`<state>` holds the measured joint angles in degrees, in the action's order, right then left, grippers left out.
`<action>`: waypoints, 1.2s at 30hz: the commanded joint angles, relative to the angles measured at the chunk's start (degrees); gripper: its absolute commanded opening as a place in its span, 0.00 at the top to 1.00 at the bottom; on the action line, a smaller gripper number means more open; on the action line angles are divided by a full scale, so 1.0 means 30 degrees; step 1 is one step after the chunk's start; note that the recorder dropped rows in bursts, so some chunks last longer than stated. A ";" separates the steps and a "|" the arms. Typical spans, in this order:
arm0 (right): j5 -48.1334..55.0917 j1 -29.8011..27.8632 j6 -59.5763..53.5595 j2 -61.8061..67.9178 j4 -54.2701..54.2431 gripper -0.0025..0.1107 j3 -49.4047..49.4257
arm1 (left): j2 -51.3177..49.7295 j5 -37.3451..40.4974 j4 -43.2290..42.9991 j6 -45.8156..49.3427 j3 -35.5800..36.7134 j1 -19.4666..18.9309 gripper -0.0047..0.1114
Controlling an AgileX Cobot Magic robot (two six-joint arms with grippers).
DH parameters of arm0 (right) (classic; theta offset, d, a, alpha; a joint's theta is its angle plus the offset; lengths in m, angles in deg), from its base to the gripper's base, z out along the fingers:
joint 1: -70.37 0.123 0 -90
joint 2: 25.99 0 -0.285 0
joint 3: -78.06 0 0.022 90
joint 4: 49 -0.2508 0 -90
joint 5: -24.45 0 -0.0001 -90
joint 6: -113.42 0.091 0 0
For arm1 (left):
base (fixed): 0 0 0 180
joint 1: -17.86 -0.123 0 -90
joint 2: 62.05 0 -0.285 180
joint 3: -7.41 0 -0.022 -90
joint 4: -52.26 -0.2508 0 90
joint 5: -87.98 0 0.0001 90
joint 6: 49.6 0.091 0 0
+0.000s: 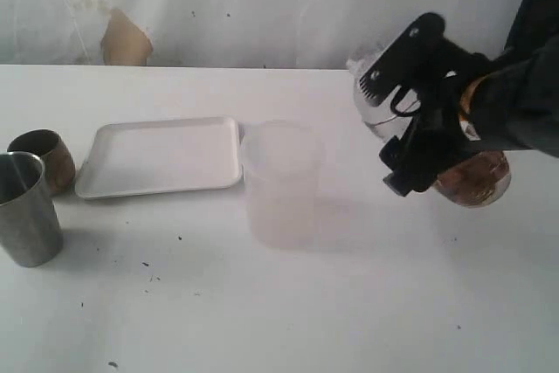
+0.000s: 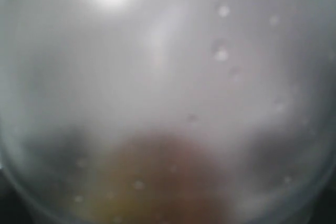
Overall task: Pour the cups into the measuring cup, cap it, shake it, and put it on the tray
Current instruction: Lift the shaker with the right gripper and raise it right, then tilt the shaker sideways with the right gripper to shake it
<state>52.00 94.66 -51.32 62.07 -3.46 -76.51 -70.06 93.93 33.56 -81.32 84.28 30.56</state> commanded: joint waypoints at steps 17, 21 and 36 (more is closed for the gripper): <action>0.7645 0.4105 -0.0244 0.3908 1.1662 0.98 -0.2355 | 0.0075 -0.0101 -0.0056 -0.0180 0.0118 0.0007 0.96; 0.8082 0.4448 -0.0827 0.4391 1.2901 0.98 -0.2355 | 0.0075 -0.0101 -0.0056 -0.0180 0.0118 0.0007 0.96; 0.9459 0.4653 -0.1649 0.5080 1.6681 0.98 -0.2355 | 0.0075 -0.0101 -0.0056 -0.0219 0.0118 0.0007 0.96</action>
<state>77.71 108.63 -55.77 77.94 41.60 -82.81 -70.06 93.93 33.56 -81.55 84.28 30.56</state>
